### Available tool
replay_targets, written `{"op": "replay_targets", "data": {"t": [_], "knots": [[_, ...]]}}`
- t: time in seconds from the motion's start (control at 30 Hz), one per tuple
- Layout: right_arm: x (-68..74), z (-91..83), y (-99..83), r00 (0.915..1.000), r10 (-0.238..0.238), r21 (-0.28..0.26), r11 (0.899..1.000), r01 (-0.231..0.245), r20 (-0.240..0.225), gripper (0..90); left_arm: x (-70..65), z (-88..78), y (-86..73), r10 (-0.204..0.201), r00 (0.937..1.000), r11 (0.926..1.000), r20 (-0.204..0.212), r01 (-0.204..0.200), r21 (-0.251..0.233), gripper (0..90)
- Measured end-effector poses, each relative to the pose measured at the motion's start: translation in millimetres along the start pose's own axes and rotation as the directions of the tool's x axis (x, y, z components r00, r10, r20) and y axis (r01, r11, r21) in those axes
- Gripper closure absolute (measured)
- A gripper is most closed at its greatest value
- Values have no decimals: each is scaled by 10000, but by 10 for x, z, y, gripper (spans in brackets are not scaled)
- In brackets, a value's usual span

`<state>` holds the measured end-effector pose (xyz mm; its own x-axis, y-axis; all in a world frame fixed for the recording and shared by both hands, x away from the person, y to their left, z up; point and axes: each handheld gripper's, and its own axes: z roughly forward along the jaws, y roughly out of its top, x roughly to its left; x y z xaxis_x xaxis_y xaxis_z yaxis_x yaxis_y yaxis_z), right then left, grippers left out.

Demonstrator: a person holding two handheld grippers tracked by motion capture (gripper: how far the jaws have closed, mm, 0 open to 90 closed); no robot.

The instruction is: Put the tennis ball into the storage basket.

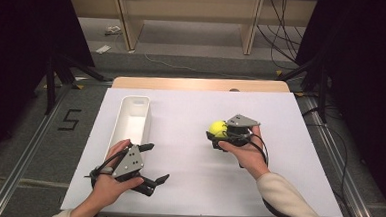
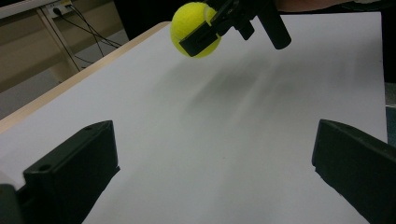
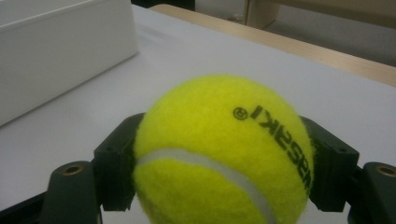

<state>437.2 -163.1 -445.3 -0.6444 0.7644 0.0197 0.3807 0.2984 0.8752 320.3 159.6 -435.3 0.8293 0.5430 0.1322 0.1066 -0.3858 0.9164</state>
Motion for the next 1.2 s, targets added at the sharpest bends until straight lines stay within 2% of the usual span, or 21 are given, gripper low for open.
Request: {"op": "replay_targets", "data": {"t": [1.2], "knots": [[73, 4, 103, 9999, -51, -256, 9997, 48, -120, 264, 2, 5, 2, 1, 10000, 10000, 20, -1, -3, 0]]}}
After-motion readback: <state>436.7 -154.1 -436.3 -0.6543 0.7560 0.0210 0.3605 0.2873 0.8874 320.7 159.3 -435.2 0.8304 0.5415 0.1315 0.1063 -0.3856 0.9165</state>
